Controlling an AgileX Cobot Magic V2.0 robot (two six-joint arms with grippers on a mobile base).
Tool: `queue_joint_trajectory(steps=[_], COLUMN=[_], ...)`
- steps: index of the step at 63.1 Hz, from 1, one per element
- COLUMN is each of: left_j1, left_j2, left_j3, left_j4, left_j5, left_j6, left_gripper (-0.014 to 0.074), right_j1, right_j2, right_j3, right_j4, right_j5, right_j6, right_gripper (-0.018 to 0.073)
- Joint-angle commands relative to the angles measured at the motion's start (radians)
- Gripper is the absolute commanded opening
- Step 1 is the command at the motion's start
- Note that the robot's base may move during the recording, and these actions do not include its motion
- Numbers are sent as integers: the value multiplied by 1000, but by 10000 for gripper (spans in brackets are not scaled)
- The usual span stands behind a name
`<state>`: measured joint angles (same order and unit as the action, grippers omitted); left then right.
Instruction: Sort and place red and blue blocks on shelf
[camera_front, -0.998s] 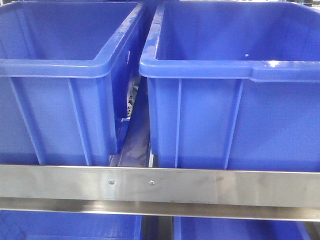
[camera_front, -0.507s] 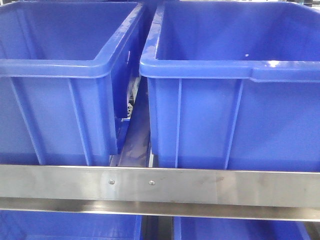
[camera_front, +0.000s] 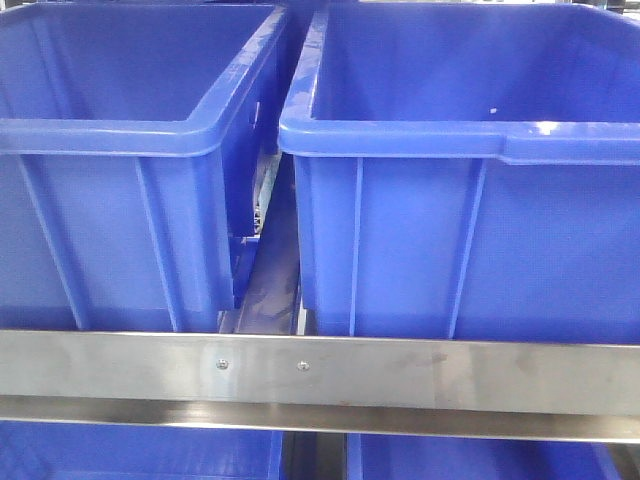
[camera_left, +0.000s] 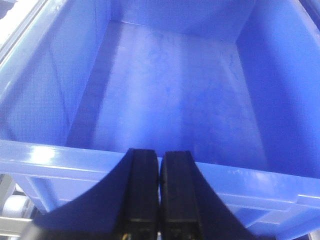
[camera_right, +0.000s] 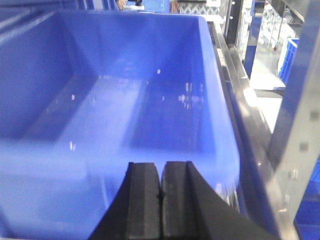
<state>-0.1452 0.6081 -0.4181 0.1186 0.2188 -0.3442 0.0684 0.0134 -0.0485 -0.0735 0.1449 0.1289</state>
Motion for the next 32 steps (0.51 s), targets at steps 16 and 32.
queue_joint_trajectory(steps=[16, 32], left_j1=[-5, -5], left_j2=[-1, -1], left_j3=[-30, -30], left_j4=[2, 2], left_j5=[-80, -80], left_j6=[-4, -4], left_gripper=[141, 141], right_j1=[-8, -8], right_j2=[-41, -41], right_j3=[68, 80], right_j4=[-12, -12], right_j5=[-124, -158], right_j6=[-5, -5], right_gripper=[57, 57])
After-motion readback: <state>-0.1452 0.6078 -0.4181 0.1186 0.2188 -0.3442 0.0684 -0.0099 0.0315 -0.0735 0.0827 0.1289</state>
